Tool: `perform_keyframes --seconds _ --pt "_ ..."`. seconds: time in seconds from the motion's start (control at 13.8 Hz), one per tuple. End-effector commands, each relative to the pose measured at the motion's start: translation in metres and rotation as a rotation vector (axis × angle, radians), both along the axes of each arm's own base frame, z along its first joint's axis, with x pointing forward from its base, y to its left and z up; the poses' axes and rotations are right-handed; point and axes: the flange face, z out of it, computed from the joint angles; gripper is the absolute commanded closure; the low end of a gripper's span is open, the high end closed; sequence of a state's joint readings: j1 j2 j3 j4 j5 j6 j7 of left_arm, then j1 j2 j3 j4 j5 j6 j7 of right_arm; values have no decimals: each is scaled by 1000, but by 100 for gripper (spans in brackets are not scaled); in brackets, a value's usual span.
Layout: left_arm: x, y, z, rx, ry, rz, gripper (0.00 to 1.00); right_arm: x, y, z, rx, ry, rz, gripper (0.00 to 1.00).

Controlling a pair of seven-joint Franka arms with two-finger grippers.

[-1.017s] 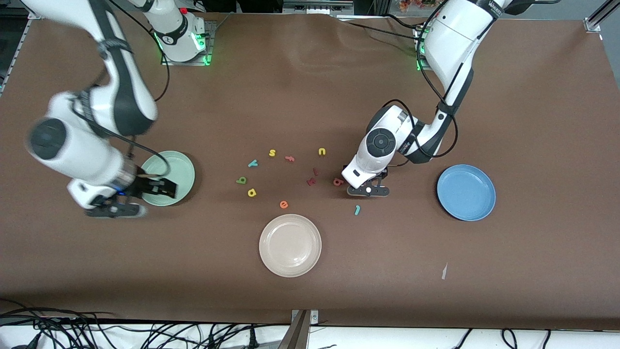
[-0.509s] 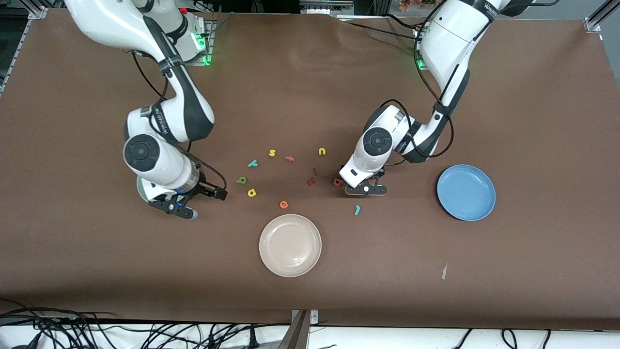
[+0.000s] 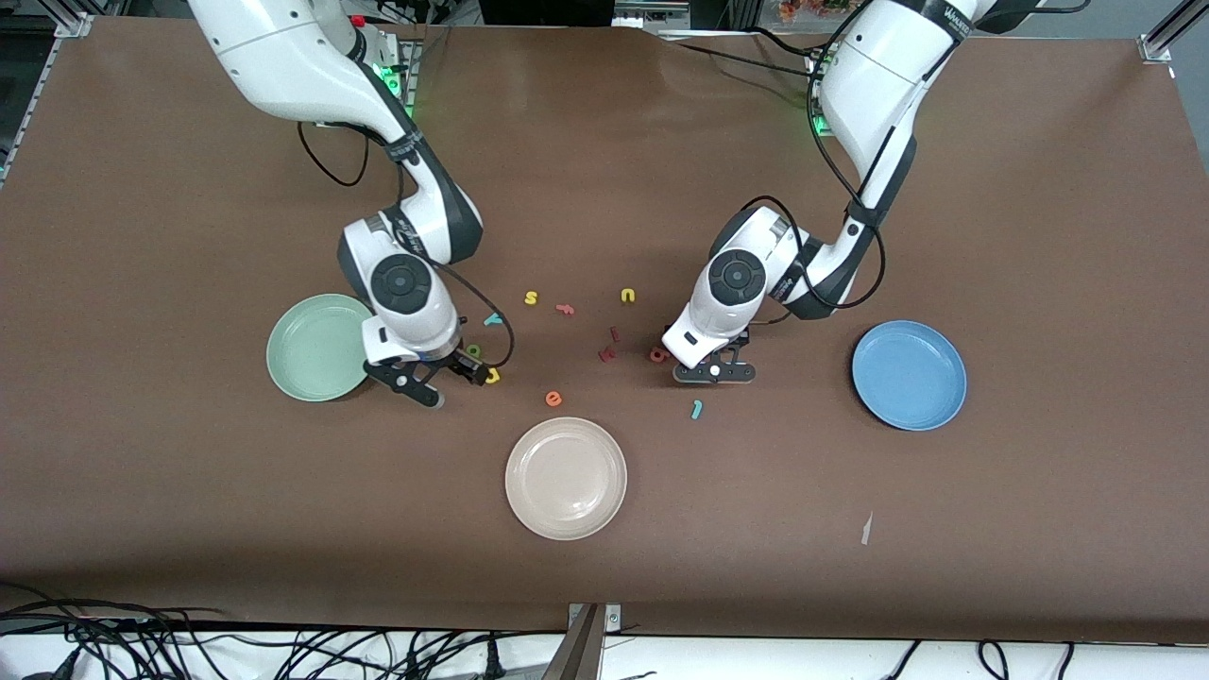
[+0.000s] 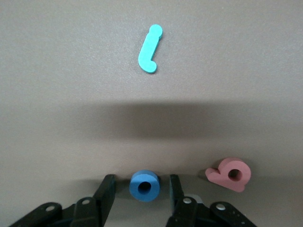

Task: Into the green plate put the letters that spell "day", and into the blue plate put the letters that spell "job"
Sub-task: 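Grasp blue o with the left gripper while the right gripper grasps green letter, then place the blue o and green letter on matching plates with both grippers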

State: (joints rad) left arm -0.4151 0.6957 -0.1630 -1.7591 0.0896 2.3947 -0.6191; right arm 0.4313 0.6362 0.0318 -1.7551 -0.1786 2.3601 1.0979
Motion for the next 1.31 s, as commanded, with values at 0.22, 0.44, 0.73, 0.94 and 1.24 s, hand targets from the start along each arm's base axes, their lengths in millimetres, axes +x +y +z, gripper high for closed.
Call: perform_keyframes --seconds 0.22,0.44,0.73,0.94,1.24 --pt "12 -3 -6 17 -28 3 55 -13 17 -13 -9 -33 -127 24" --pt "12 -2 -6 18 -28 7 65 -22 20 -20 -19 -19 -142 51" --pt "12 -2 -6 19 -27 7 71 -25 17 -20 -38 2 -150 53" --pt "18 6 1 22 -31 11 77 -28 14 -23 -65 29 -183 53" --pt "38 51 39 56 12 -30 79 -29 15 -24 -65 31 -178 68"
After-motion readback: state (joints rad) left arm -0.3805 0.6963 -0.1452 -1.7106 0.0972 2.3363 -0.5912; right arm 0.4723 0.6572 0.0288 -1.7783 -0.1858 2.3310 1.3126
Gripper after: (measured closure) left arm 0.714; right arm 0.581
